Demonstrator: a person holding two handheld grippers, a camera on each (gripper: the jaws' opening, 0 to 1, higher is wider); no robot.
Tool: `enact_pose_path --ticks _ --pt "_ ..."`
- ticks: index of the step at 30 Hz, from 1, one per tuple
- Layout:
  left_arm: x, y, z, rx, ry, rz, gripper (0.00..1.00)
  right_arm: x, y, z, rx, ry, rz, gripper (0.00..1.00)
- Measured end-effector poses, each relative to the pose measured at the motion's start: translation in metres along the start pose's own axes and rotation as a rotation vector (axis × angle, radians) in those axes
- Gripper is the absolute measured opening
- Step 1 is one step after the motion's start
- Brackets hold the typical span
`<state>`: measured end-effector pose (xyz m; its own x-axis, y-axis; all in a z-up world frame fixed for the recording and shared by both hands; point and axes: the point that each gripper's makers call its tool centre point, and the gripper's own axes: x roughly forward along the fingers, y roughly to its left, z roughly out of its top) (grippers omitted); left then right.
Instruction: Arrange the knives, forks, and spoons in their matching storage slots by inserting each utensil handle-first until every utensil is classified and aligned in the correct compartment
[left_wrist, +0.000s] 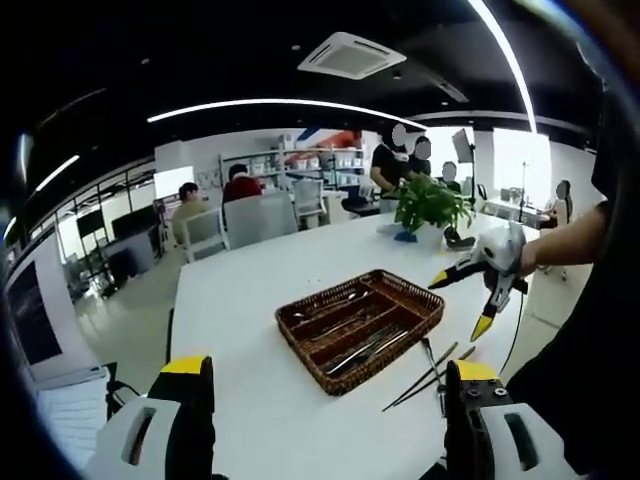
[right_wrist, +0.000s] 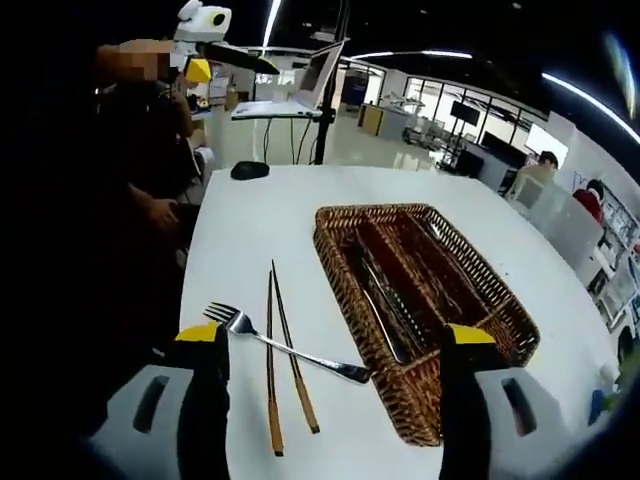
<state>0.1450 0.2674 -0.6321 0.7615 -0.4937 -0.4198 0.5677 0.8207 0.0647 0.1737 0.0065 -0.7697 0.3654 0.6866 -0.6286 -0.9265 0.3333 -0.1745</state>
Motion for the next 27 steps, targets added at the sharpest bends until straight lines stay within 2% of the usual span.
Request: enact_pose_path --ticks 9,12,16,20,23,27 --pt "-0.002 0.006 -0.005 -0.005 0.011 0.019 1.0 0.02 0.012 -0.013 -0.031 0.037 0.051 0.82" --pt "-0.004 0.008 -0.008 -0.009 0.015 0.027 1.0 0.027 0.02 -0.019 -0.056 0.06 0.089 0.74" --pt "-0.005 0.011 -0.011 -0.015 0.022 0.035 1.0 0.04 0.028 -0.026 -0.094 0.081 0.118 0.69" --pt "-0.006 0.011 -0.009 -0.016 0.021 0.039 1.0 0.05 0.032 -0.032 -0.093 0.088 0.131 0.64" --pt "-0.007 0.013 -0.009 -0.016 0.023 0.042 1.0 0.057 0.039 -0.041 -0.12 0.114 0.155 0.59" --pt "-0.008 0.014 -0.008 -0.018 0.023 0.046 1.0 0.065 0.039 -0.047 -0.137 0.138 0.153 0.51"
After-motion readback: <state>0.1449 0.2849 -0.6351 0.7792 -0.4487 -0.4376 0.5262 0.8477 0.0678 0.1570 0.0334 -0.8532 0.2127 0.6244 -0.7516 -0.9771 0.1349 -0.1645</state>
